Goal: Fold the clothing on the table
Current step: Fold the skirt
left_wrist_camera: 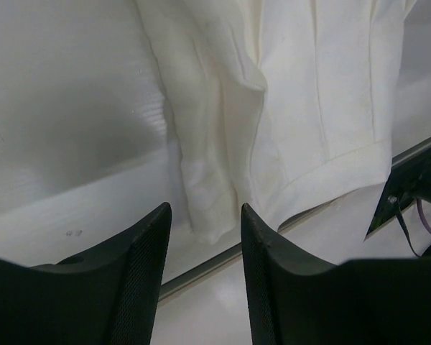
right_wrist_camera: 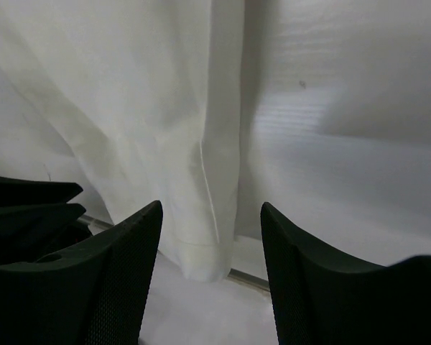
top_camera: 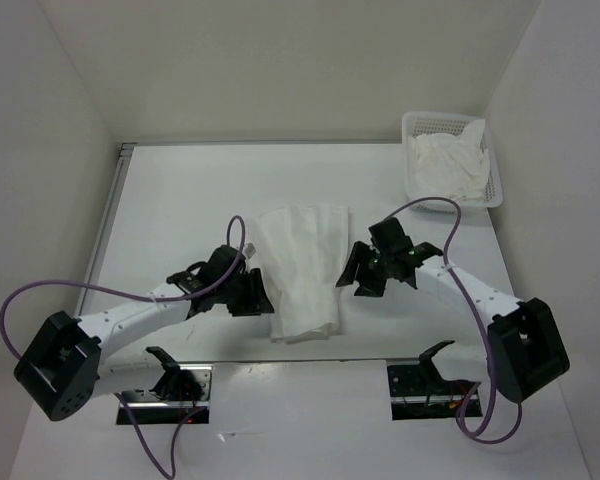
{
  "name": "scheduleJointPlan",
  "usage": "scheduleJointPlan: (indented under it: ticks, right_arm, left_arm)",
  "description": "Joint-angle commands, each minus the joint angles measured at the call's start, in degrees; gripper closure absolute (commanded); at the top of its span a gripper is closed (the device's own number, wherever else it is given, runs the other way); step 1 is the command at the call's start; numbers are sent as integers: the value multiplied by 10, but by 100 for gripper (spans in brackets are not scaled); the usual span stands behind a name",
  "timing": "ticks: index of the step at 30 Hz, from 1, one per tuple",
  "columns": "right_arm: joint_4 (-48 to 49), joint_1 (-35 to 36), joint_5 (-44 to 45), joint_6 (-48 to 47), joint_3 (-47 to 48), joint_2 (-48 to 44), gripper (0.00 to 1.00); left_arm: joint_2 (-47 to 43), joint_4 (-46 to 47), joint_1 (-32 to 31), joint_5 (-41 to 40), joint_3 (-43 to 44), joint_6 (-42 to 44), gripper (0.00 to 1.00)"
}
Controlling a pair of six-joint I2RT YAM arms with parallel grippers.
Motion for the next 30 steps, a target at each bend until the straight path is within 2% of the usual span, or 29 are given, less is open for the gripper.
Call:
scheduleJointPlan:
  ticks: [1,7,13,17,24,26,28,29,30]
  right_arm:
    - [25,35,-29,40,-29,7,37]
    - [46,95,-41,64,-35,58,34]
    - [71,118,-47,81,-35,78,34]
    - [85,118,-66,86,-47,100,34]
    - [127,169,-83,124,-57,134,34]
    - [133,183,-83,124,-57,153,38]
    - [142,191,-83,129,-51,165,47]
    - [142,191,-88,129,-51,170,59]
    - [142,191,-83,129,-51,176,66]
  left_arm:
    - [-36,35,-14,-10,-24,-41,49]
    - [-53,36,-20,-17,-30,-53,49]
    - [-14,89,-30,-3,-51,-51,44]
    - [16,89,-42,-14,-38,-44,41]
    - [37,89,-42,-3,-26,-27,39]
    - [37,89,-42,4,-21,-27,39]
    - [37,89,-42,4,-15,-27,39]
    - [37,89,-42,4,-15,-27,39]
    - [37,89,-42,4,-8,-27,39]
